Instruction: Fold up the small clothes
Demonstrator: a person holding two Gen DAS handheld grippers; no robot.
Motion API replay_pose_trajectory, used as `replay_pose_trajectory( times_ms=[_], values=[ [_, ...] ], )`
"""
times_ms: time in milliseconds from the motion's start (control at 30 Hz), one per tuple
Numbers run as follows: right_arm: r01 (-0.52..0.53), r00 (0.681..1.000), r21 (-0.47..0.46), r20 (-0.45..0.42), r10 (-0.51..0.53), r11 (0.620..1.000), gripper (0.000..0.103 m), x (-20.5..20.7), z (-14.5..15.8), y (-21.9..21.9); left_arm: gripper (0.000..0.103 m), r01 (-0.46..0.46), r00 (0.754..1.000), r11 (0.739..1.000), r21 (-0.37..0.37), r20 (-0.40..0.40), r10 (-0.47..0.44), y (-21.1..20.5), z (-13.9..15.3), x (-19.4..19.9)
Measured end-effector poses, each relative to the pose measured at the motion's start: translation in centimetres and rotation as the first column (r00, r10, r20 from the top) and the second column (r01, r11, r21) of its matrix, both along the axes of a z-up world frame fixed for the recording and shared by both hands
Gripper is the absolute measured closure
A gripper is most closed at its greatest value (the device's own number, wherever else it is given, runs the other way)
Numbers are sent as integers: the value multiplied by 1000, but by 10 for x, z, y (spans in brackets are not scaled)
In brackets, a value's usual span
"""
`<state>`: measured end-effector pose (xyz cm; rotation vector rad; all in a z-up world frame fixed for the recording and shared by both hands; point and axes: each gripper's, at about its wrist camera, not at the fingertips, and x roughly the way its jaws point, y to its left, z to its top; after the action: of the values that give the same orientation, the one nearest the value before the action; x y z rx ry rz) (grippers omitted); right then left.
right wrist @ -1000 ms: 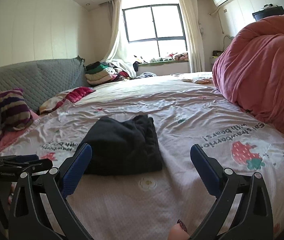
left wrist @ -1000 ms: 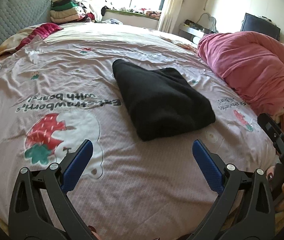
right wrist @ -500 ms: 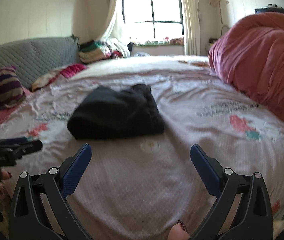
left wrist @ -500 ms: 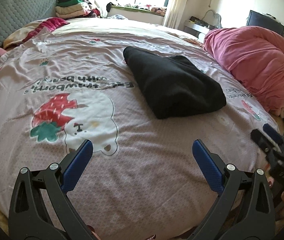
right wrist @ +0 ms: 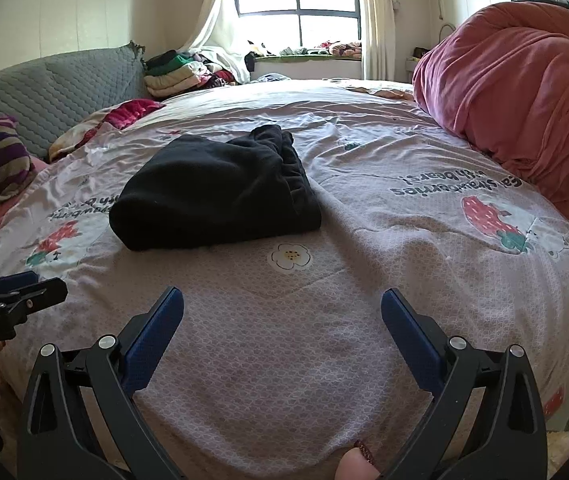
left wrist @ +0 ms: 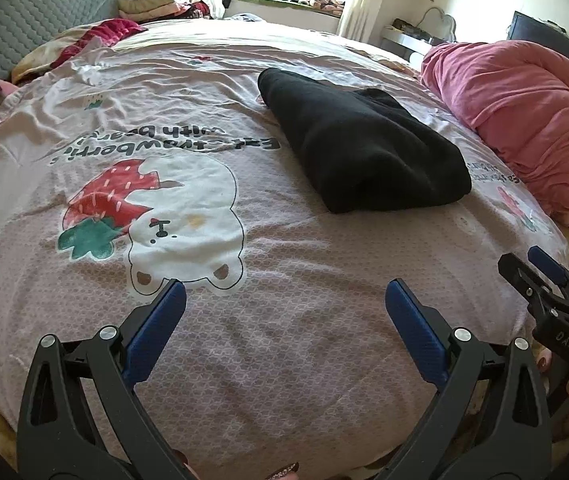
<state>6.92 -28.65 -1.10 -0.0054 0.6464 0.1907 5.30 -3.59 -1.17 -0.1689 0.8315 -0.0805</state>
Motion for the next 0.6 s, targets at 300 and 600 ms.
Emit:
replay_pose_trajectory(
  times_ms=[300, 600],
  values=[
    [9, 1000, 7, 4, -9, 1000, 5, 0, 2, -4, 10, -11, 1000, 1000, 10, -17, 11, 1, -2, 1],
    [5, 1000, -12, 7, -4, 1000, 5, -2, 2, -2, 10, -12, 1000, 1000, 16, -11, 12, 0, 0, 1]
  ],
)
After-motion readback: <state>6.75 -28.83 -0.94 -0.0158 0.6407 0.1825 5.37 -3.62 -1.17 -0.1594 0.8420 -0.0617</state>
